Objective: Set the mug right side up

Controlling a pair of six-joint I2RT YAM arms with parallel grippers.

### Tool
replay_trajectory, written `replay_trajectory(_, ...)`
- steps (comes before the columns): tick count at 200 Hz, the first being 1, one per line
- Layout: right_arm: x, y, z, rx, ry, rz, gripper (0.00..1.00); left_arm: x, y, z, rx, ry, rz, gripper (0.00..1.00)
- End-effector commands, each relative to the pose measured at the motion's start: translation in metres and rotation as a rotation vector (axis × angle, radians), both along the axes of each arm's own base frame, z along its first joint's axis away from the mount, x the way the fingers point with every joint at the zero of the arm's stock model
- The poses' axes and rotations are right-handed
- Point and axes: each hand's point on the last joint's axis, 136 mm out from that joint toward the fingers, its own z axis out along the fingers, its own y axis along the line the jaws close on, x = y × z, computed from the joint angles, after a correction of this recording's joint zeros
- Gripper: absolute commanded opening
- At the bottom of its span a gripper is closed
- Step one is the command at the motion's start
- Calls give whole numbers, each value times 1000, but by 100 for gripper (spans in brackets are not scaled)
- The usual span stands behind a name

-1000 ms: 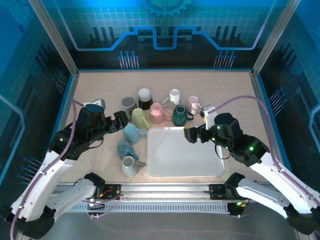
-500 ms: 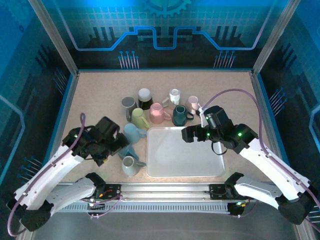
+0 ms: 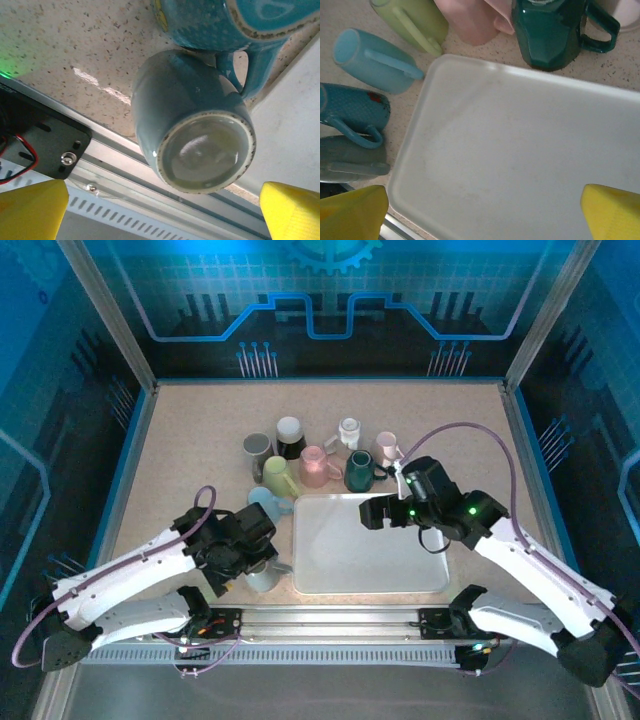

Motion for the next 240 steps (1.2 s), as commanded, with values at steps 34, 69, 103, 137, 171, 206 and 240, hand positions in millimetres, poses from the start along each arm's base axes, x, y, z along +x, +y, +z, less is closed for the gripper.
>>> replay_trajectory(34, 1, -1, 8, 39, -50, -26, 99, -2, -6, -15, -65, -3, 170, 97)
replay_trajectory(69, -1, 2, 1, 41, -40, -22, 99, 9, -10, -14, -83, -57, 190, 99)
replay_trajectory(103, -1, 1, 2, 39, -49, -28, 99, 11, -4, -19, -58, -67, 246, 98)
replay_trajectory(137, -4, 0, -9, 27, -32, -26, 99, 11, -1, -31, -50, -60, 307, 93)
replay_trajectory(171, -4, -1, -15, 11, -24, -28, 99, 12, -7, -44, -41, -34, 304, 90)
replay_trajectory(206, -3, -1, -20, 0, -16, -28, 99, 12, -7, -54, -17, -19, 305, 88)
replay_trajectory(240, -2, 1, -22, -6, -13, -22, 99, 11, -4, -65, 0, -6, 313, 83)
